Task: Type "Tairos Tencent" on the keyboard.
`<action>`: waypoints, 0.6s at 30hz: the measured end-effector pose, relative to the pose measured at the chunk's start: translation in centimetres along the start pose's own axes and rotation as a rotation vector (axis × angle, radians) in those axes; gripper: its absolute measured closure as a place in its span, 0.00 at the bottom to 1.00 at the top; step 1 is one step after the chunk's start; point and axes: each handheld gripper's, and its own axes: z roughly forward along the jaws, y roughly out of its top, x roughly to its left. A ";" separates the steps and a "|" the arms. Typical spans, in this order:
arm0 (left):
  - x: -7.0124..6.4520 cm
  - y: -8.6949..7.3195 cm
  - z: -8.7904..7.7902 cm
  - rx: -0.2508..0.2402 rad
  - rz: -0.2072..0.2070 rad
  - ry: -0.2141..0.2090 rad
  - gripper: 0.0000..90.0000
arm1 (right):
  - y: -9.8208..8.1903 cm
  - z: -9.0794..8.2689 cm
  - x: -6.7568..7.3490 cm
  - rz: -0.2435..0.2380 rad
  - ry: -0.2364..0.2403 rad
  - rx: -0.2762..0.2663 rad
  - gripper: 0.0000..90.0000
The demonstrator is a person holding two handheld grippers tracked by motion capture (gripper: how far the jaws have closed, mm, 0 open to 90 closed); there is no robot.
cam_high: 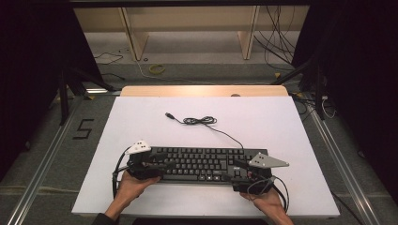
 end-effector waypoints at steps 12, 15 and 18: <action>-1.0 -1.5 -1.9 -0.059 0.028 -0.040 0.33 | -0.9 -1.6 -0.6 0.002 -0.023 -0.022 0.32; -1.0 -1.8 -2.3 -0.067 0.027 -0.038 0.31 | -1.2 -2.1 -0.8 0.000 -0.031 -0.027 0.32; -0.8 -2.2 -2.6 -0.075 0.023 -0.036 0.29 | -1.6 -2.5 -0.9 0.005 -0.036 -0.030 0.32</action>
